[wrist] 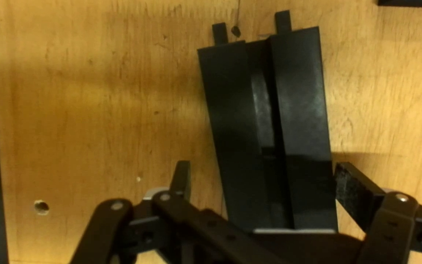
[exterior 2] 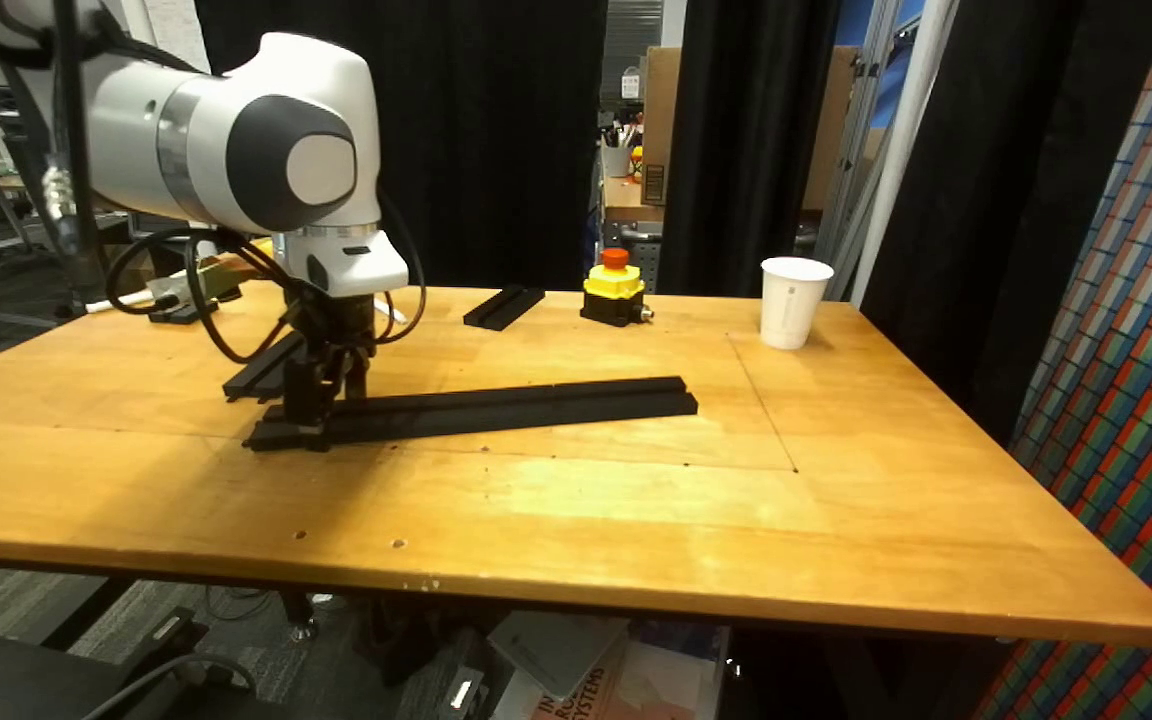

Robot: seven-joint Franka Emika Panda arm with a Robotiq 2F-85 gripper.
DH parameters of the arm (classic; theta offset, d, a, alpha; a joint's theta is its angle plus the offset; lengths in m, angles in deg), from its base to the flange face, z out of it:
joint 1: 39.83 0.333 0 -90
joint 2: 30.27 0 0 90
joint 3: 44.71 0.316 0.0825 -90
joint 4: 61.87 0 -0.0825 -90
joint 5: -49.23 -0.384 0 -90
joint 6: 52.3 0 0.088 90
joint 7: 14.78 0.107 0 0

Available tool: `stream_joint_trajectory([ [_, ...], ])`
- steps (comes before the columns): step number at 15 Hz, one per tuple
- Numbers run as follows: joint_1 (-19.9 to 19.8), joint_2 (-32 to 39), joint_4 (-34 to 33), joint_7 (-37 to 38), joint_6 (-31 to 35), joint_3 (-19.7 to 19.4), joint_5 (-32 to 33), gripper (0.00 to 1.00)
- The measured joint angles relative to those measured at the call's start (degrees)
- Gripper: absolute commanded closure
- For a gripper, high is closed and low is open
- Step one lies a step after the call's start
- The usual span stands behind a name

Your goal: Connect the four black objects together

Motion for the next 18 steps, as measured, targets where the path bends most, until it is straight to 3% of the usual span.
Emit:
stream_joint_trajectory([
  [8, 0.56, -2.2, -2.1, -2.1, -1.26, 1.27, 5.53, 0.0],
  [13, 1.5, -2.82, -11.92, -11.87, -14.61, 4.17, 6.22, 0.0],
  [18, 2.13, 2.96, -25.73, -23.48, -25.42, 4.98, 7.72, 0.0],
])
